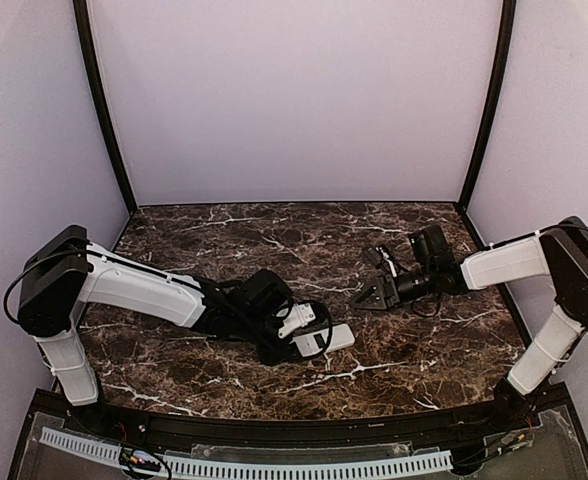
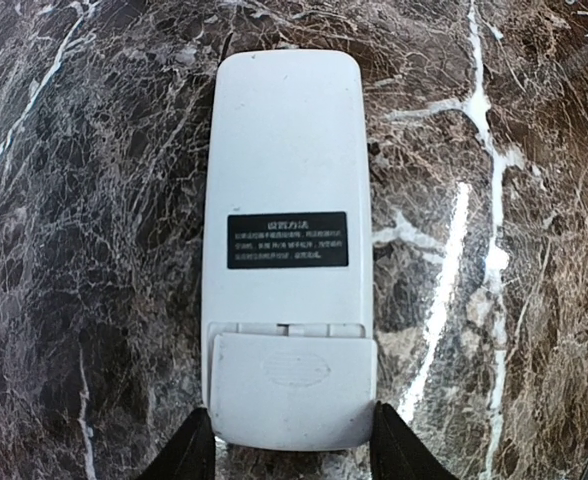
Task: Load the batteries into the remote control
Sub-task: Load the battery into the remote control without the battery cover.
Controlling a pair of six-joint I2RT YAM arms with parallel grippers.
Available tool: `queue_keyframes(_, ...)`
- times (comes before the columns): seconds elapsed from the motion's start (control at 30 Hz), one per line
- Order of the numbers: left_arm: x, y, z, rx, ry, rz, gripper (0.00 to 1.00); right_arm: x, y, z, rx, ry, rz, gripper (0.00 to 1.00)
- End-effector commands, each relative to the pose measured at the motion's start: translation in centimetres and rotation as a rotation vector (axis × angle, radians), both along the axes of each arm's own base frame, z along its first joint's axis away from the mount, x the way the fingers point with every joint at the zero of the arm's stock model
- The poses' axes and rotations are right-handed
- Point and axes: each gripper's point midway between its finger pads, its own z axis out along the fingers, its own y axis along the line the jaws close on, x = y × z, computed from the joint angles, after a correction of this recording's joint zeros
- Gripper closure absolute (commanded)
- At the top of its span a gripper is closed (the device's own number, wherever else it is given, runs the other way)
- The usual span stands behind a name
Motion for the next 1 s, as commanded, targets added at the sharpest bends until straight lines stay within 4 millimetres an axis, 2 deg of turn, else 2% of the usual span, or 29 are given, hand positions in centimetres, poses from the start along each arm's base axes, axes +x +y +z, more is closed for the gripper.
queue_keyframes(0.0,0.7,0.1,0.6,-0.008,-0.001,0.040,0.60,-0.8,0.8,1.2,0.074,0.018,0.048,0.62)
queue_keyframes(0.13,0.7,0.0,0.9,-0.019,-0.002,0.045,0.60,-1.1,1.3,0.9,0.071,0.023,0.067,0.65)
queue_keyframes(0.7,0.5,0.0,2.7,-0.068,-0.010,0.012,0.60,-1.5,1.8,0.2,0.063,0.036,0.092,0.67)
queue_keyframes(0.97,0.3,0.1,2.0,-0.046,-0.006,-0.012,0.60,-1.5,1.9,0.2,0.066,0.041,0.096,0.68)
